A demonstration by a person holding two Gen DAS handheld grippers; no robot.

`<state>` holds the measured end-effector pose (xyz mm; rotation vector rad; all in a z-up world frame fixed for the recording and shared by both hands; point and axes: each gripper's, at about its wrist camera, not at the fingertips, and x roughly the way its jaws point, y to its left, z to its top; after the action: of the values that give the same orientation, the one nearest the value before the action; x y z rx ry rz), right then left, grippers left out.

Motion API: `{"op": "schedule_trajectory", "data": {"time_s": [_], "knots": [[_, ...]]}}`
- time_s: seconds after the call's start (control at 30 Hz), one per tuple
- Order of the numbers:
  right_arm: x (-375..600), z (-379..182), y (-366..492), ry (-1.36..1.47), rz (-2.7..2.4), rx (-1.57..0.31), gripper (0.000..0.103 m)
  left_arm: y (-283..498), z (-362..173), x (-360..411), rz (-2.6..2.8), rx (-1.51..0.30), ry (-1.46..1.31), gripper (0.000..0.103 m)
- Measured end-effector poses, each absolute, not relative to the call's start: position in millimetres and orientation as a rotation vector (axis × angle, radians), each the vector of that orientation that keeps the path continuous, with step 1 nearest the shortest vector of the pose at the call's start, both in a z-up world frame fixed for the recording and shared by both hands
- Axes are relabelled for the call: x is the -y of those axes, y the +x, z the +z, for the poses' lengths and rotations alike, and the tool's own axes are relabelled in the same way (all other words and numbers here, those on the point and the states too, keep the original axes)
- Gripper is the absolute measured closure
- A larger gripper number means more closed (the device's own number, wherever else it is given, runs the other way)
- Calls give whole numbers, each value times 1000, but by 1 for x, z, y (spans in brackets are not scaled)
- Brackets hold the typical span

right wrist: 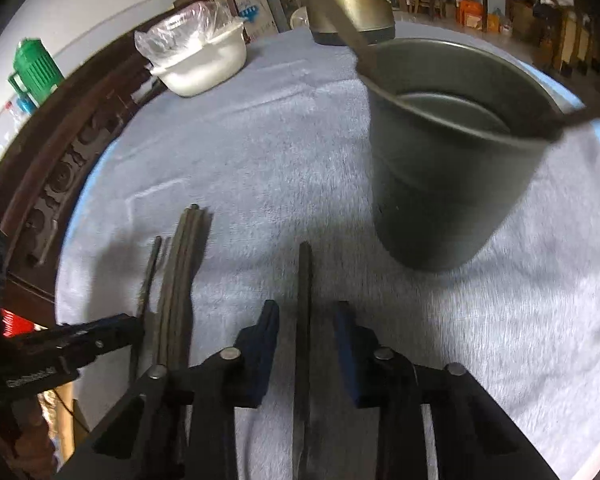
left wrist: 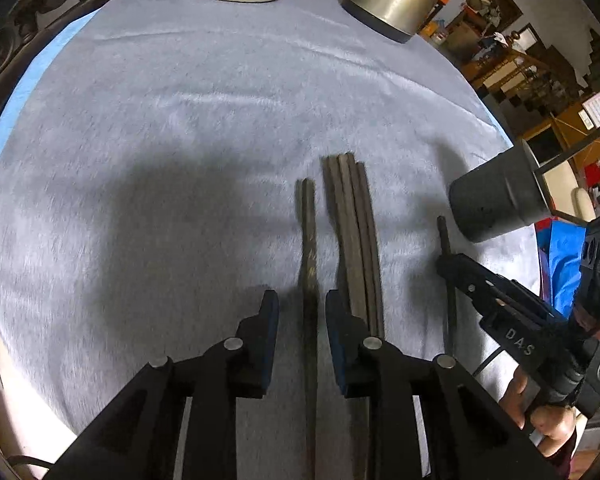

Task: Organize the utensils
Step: 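Close the left gripper on a chopstick while the right gripper grasps another chopstick, then lift both held chopsticks and carry them over the grey cup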

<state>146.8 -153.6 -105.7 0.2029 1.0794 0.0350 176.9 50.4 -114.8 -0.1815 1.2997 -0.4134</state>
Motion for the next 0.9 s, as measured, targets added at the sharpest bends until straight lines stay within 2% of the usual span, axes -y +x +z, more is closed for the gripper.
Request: {"op": "schedule_trajectory", "data": {"time_s": [0.07,0.17,0.2,0.33,0.4,0.43,0.6,0.9], "knots": [[151,-103,150,167,24,-1081,78,183,-117,-48,-408,-1310,-171,79],[148,-104,150,112,11,-1084,92,192,-115,-42,-412,-1308,-159,79],[146,-103,150,94,18,-1088,95,194,-116,-41,-415,-1308,-156,79],[152,-103,146,140,55,-1108,96,199,-117,-38,-417,-1311,-157,79],[156,-102,144,189,76,-1107,96,199,-117,-38,-406,-1303,-138,93],[157,-100,143,207,86,-1101,96,199,-118,-40,-400,-1302,-140,95],[158,-75,125,245,157,-1002,96,189,-105,-56,-388,-1247,-205,96],[168,-15,91,275,256,-721,96,155,-25,-64,-413,-986,-229,96]]}}
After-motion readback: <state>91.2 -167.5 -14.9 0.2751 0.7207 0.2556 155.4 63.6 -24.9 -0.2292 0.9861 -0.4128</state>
